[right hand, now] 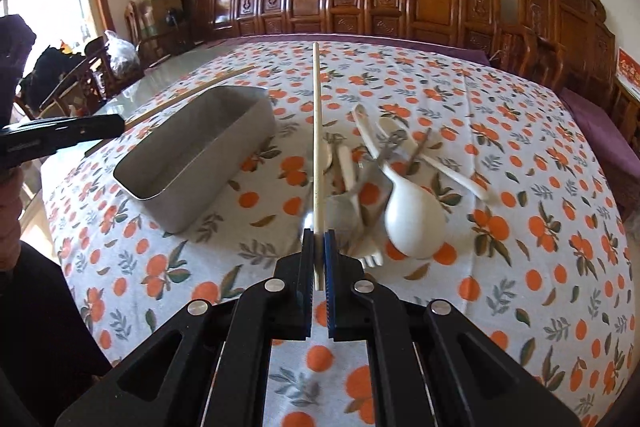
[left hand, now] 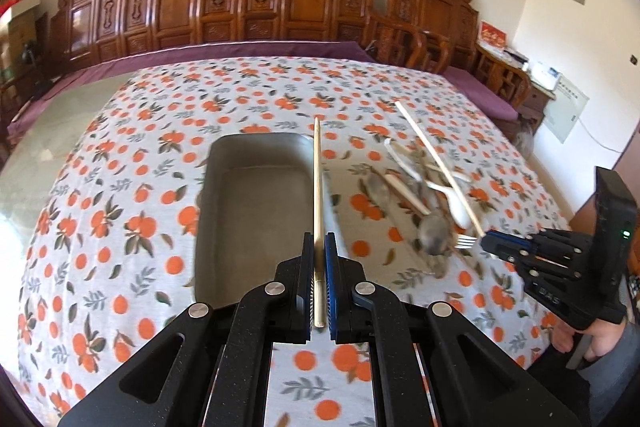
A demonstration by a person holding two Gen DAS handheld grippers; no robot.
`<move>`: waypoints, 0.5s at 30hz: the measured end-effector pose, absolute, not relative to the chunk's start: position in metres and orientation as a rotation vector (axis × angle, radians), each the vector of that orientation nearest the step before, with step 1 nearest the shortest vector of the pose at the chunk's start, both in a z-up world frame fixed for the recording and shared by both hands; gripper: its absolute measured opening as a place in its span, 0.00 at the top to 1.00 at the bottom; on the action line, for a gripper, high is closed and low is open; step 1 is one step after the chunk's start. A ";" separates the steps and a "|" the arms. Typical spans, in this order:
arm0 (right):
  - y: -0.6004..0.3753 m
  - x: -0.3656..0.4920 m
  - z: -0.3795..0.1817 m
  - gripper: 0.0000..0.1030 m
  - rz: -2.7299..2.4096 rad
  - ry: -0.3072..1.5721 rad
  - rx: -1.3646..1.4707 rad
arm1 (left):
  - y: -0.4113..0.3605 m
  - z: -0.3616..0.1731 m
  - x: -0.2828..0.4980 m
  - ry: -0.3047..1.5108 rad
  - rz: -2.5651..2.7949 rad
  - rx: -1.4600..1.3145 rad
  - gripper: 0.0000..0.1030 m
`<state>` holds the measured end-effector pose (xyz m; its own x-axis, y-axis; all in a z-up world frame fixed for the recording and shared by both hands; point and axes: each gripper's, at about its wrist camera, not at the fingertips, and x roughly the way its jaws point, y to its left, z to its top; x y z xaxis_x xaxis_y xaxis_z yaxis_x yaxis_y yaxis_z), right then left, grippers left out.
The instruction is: Organize utensils
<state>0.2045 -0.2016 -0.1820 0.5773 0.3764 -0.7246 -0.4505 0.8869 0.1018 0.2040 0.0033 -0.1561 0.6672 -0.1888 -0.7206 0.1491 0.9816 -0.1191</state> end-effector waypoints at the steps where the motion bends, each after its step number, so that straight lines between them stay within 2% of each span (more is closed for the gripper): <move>1: -0.200 0.204 -0.183 0.94 0.489 0.825 -0.098 | 0.006 -0.159 0.206 0.827 -0.179 -0.050 0.96; 15: -0.183 0.204 -0.185 0.94 0.548 0.852 -0.069 | 0.028 -0.193 0.243 0.931 -0.072 -0.048 0.96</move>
<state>0.2039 -0.1826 -0.1852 0.5290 0.4317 -0.7306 -0.4859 0.8599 0.1563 0.2432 0.0281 -0.1929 0.5947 -0.0829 -0.7996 0.0412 0.9965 -0.0726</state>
